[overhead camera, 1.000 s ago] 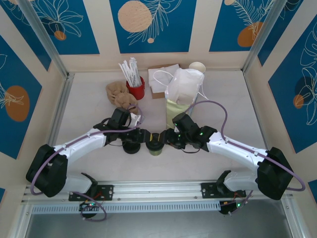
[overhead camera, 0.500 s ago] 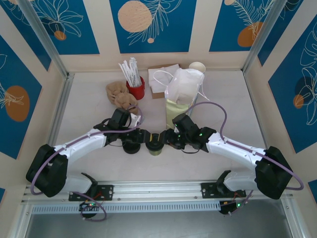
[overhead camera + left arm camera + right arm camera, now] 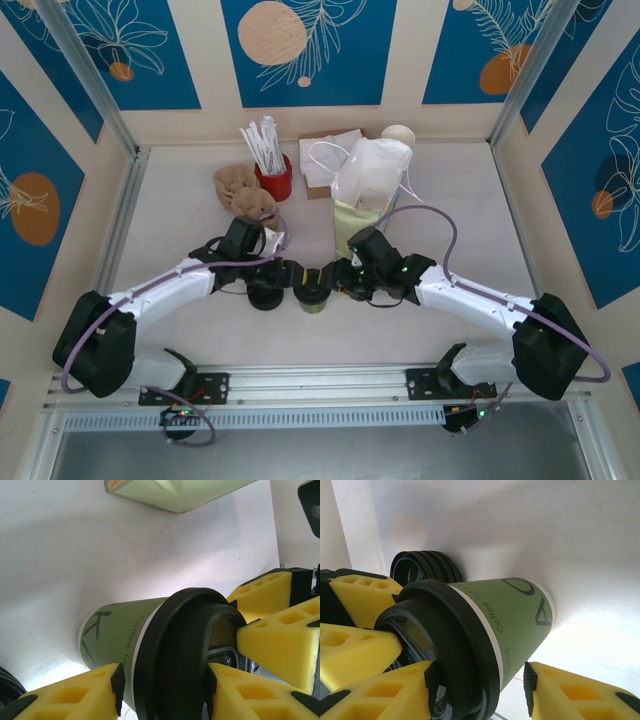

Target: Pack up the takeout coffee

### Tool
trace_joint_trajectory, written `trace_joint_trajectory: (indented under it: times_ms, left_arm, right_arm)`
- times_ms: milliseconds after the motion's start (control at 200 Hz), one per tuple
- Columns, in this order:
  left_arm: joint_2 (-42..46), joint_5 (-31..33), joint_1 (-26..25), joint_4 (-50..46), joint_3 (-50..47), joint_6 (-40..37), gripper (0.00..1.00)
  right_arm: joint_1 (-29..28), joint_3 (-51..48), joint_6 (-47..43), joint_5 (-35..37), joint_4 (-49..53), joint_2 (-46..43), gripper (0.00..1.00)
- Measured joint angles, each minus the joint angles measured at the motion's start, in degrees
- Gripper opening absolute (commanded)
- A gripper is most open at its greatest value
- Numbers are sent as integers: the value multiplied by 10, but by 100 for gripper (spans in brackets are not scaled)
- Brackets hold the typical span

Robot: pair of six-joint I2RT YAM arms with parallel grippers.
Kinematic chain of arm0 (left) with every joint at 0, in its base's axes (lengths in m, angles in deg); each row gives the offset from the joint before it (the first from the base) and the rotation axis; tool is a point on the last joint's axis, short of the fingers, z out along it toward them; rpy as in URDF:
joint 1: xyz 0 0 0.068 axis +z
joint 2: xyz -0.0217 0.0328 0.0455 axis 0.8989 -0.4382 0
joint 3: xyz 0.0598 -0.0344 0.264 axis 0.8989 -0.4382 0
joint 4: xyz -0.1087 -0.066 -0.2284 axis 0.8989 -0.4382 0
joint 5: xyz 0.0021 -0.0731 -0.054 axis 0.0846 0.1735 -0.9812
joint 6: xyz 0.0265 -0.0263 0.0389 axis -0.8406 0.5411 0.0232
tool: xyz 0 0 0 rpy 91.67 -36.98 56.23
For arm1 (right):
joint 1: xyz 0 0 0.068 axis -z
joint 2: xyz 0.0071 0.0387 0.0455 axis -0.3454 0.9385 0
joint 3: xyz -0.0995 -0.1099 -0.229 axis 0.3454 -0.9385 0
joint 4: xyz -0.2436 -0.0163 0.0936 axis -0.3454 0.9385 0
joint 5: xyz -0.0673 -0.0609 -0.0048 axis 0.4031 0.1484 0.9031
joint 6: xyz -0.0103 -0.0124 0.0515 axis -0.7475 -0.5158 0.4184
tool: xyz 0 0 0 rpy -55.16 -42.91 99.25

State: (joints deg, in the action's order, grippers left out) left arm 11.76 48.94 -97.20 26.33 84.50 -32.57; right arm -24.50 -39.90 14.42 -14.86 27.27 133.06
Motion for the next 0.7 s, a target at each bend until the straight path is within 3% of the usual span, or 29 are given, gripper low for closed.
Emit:
trace_joint_trajectory:
  times_ms: [700]
  left_arm:
    - [6, 30, -3, -78, 59, -12, 48]
  right_arm:
    - [-1, 37, 6, -8, 60, 16, 59]
